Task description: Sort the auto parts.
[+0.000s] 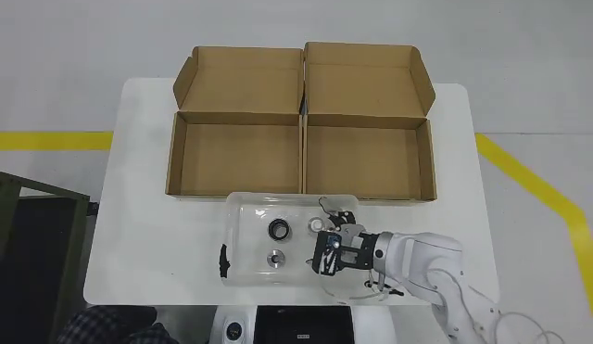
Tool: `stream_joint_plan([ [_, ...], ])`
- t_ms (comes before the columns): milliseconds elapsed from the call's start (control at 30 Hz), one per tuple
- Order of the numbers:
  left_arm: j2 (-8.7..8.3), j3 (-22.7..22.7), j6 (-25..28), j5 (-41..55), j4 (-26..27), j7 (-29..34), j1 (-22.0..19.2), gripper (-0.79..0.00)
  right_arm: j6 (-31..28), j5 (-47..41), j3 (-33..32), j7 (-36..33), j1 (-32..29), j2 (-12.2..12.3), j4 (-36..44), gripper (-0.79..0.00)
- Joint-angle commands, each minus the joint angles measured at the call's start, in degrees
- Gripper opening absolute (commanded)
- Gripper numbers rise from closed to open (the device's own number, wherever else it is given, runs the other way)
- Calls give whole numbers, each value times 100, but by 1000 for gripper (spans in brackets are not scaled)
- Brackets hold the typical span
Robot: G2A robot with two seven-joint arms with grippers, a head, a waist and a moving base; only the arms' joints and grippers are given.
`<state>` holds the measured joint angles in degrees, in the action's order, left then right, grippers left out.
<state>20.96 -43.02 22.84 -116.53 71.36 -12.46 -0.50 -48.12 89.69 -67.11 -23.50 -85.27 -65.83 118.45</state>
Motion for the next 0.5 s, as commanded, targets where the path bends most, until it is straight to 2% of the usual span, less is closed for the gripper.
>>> stream_joint_plan([
  [0, 0, 0, 0, 0, 0, 0, 0, 0, 8, -7, 48, -77, 20, 4, -17, -28],
  [67, 0, 0, 0, 0, 0, 0, 0, 0, 9, -1, 100, -150, 48, 7, -31, -40],
  [233, 0, 0, 0, 0, 0, 0, 0, 0, 96, -16, 210, -262, 144, 7, -170, -135],
  [467, 0, 0, 0, 0, 0, 0, 0, 0, 245, -69, 338, -373, 307, 1, -425, -163],
])
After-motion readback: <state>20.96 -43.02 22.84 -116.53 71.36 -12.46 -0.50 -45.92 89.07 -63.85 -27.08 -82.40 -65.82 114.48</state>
